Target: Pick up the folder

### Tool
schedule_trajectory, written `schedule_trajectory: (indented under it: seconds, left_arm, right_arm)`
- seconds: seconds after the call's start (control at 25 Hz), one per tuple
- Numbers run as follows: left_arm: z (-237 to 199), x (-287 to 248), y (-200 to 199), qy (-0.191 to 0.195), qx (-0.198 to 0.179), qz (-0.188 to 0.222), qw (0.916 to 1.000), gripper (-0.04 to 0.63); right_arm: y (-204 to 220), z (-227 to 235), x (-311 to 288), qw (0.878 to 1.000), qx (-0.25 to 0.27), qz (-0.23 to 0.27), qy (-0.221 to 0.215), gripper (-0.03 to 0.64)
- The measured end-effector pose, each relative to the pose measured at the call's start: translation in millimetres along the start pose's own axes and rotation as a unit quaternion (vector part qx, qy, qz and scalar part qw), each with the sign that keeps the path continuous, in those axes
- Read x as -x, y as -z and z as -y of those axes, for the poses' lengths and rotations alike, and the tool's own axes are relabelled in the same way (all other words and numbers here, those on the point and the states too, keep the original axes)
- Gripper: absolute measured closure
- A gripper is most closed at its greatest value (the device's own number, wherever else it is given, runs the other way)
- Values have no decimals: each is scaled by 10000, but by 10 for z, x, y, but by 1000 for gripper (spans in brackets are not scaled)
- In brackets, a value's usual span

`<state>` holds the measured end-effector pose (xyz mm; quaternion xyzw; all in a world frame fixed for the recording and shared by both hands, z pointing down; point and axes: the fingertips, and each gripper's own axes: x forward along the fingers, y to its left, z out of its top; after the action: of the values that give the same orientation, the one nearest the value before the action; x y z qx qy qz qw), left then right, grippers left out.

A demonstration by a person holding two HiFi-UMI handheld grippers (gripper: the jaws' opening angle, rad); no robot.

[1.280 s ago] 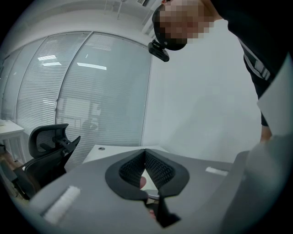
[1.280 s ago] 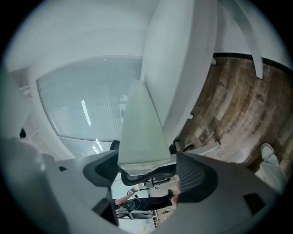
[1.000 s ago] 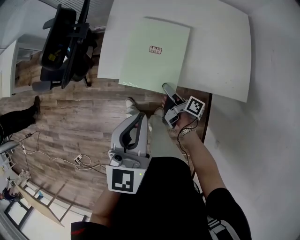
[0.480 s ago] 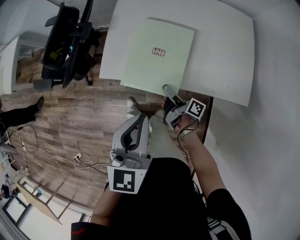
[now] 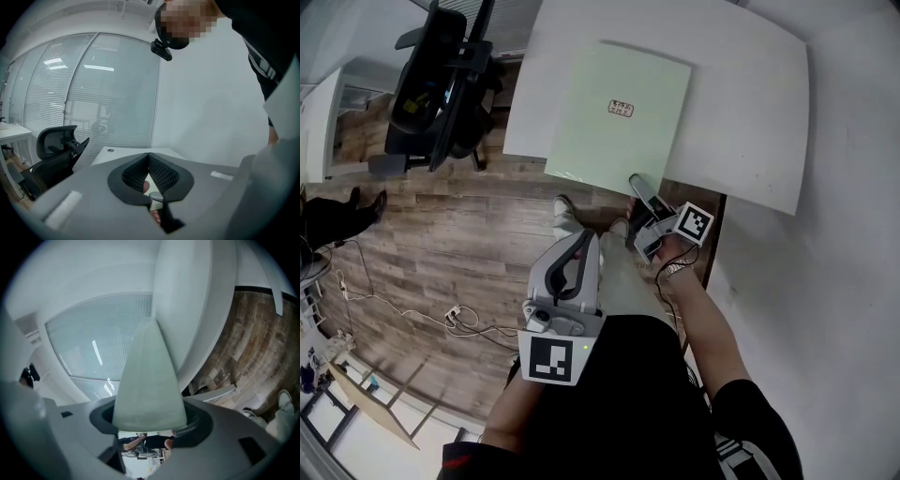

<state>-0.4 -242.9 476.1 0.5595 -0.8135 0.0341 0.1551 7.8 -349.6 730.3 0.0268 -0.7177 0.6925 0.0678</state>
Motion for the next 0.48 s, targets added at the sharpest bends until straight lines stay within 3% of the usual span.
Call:
schedule_trajectory:
  seconds: [0.48]
  left_arm:
    - [-34,227,-56,-80,39,182,9998,591]
  right_arm:
    - [270,-479,52,9986,-11,-186,-492,328]
